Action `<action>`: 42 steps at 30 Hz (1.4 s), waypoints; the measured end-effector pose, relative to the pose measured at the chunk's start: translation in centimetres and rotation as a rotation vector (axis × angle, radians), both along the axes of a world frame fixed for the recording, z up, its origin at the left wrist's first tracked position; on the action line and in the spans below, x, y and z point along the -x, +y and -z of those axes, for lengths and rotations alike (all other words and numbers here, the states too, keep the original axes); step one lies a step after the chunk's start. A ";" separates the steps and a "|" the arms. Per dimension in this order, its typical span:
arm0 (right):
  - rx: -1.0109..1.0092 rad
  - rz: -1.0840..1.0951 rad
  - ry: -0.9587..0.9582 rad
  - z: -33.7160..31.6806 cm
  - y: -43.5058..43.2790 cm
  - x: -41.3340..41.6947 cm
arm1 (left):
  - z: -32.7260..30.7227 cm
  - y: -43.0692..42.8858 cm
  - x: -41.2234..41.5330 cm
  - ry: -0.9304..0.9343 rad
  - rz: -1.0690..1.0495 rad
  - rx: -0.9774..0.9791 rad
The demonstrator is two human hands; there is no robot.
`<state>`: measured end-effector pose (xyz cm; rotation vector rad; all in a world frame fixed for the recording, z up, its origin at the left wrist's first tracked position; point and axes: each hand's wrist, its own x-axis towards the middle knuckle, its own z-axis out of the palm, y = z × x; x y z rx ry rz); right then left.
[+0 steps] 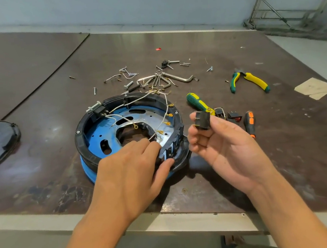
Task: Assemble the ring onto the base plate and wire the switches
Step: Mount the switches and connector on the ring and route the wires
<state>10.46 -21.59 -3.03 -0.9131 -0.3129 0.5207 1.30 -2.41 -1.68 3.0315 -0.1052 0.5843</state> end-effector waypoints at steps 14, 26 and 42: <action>0.415 -0.025 -0.421 -0.3 -0.3 0.2 | 0.8 0.5 -0.1 -0.079 0.049 0.057; 0.672 -0.040 -0.598 -0.5 -0.4 0.5 | 0.1 1.0 -0.3 -0.039 0.119 0.159; 0.685 -0.047 -0.560 -0.8 0.2 0.9 | 0.5 0.7 0.1 -0.095 0.129 0.098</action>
